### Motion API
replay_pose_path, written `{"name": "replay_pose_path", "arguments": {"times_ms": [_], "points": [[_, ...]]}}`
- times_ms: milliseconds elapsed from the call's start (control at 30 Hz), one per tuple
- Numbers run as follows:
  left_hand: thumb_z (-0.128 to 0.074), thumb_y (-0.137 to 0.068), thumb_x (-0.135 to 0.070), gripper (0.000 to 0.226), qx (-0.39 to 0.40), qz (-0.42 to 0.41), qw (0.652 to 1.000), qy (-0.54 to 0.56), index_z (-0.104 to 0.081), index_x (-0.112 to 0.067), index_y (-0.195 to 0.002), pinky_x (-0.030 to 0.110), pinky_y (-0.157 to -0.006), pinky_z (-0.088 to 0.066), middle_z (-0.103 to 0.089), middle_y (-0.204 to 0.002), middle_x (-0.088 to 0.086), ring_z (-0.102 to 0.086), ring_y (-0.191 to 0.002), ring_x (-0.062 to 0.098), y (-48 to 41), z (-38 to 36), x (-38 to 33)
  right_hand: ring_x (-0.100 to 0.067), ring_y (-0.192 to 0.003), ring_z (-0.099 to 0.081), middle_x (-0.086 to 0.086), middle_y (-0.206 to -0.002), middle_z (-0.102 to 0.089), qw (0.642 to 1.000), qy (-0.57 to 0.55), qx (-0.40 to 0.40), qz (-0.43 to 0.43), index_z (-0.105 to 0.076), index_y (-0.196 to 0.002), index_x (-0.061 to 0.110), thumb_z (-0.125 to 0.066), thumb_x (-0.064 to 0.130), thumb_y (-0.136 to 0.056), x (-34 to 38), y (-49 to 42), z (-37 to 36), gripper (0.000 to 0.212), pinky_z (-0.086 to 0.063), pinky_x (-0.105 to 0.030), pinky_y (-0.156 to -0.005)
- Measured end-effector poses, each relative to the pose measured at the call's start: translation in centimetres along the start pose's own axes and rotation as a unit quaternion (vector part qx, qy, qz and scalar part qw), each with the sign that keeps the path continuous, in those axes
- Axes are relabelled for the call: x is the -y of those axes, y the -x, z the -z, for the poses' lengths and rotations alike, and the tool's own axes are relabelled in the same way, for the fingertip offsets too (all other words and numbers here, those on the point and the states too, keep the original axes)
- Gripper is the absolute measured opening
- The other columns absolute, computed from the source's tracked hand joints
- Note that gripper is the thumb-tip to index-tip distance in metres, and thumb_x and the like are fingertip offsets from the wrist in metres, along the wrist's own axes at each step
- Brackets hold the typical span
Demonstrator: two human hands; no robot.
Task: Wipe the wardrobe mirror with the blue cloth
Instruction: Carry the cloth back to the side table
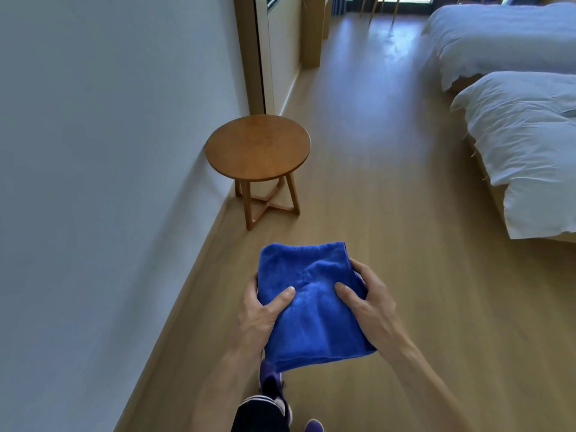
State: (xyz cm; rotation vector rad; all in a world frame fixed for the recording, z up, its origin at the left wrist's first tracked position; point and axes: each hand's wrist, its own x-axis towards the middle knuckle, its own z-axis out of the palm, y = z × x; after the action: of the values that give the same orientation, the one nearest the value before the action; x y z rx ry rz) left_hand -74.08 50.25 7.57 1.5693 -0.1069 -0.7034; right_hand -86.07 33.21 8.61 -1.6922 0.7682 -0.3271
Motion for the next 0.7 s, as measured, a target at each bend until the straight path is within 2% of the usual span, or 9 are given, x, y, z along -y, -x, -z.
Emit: {"name": "replay_pose_path", "arguments": {"times_ms": [100,167,300,400,533,633,700], "points": [[-0.086,-0.063,-0.051,0.063,-0.005,0.006,1.000,-0.002,-0.061,-0.036,-0.118,0.041,-0.085,-0.061,-0.076,-0.108,-0.010,-0.075,-0.097,0.015,-4.0,-0.5,-0.8,0.007,-0.110,-0.062,0.029,-0.118,-0.066,1.000,0.006,-0.006,-0.004,-0.057,-0.131,0.043,-0.067,0.022,-0.095,0.3,-4.1,-0.3,0.043,-0.049,-0.023,-0.093],[-0.086,-0.062,-0.051,0.065,-0.010,0.009,1.000,0.001,-0.061,-0.034,-0.119,0.040,-0.084,-0.061,-0.076,-0.107,-0.009,-0.076,-0.095,0.014,-7.3,-0.7,-1.6,0.008,-0.110,-0.061,0.031,-0.117,-0.065,1.000,0.014,-0.007,0.000,-0.056,-0.130,0.045,-0.066,0.021,-0.096,0.8,-7.2,-0.6,0.042,-0.049,-0.021,-0.092],[-0.087,-0.073,-0.041,0.057,-0.005,0.007,1.000,0.000,-0.058,-0.032,-0.121,0.030,-0.078,-0.060,-0.074,-0.111,-0.006,-0.074,-0.094,0.011,-14.1,-0.8,-4.0,0.013,-0.108,-0.060,0.040,-0.113,-0.062,0.999,0.034,-0.001,-0.002,-0.052,-0.121,0.055,-0.065,0.022,-0.097,2.9,-13.5,-1.4,0.043,-0.048,-0.012,-0.083],[-0.082,-0.083,-0.034,0.050,0.007,-0.004,1.000,-0.010,-0.055,-0.033,-0.125,0.021,-0.072,-0.058,-0.070,-0.115,-0.008,-0.073,-0.095,0.009,-18.8,-0.6,-6.2,0.013,-0.108,-0.059,0.037,-0.115,-0.063,0.999,0.043,-0.003,-0.001,-0.050,-0.123,0.055,-0.066,0.025,-0.095,4.6,-17.7,-2.0,0.044,-0.047,-0.012,-0.084],[-0.086,-0.077,-0.043,0.067,0.033,-0.008,0.999,-0.041,-0.048,-0.034,-0.132,0.021,-0.078,-0.055,-0.066,-0.122,-0.010,-0.068,-0.103,0.009,-23.7,0.0,-8.8,0.014,-0.108,-0.058,0.030,-0.118,-0.062,0.999,0.035,0.001,-0.004,-0.049,-0.132,0.049,-0.071,0.031,-0.093,6.2,-22.4,-3.0,0.048,-0.049,-0.008,-0.080],[-0.084,-0.062,-0.053,0.085,0.028,-0.026,0.997,-0.066,-0.046,-0.036,-0.136,0.033,-0.096,-0.056,-0.064,-0.128,-0.011,-0.066,-0.112,0.010,-26.3,0.6,-10.1,0.013,-0.108,-0.059,0.029,-0.118,-0.064,0.999,0.034,0.012,0.000,-0.051,-0.131,0.047,-0.073,0.026,-0.092,6.9,-25.4,-3.8,0.049,-0.047,-0.004,-0.080],[-0.085,-0.057,-0.056,0.099,0.030,-0.017,0.995,-0.090,-0.042,-0.033,-0.143,0.042,-0.106,-0.051,-0.061,-0.135,-0.008,-0.063,-0.120,0.015,-28.0,0.7,-10.4,0.008,-0.112,-0.059,0.023,-0.122,-0.064,0.999,0.039,0.022,0.002,-0.052,-0.134,0.041,-0.071,0.018,-0.092,7.2,-27.8,-4.0,0.051,-0.048,-0.007,-0.083]]}}
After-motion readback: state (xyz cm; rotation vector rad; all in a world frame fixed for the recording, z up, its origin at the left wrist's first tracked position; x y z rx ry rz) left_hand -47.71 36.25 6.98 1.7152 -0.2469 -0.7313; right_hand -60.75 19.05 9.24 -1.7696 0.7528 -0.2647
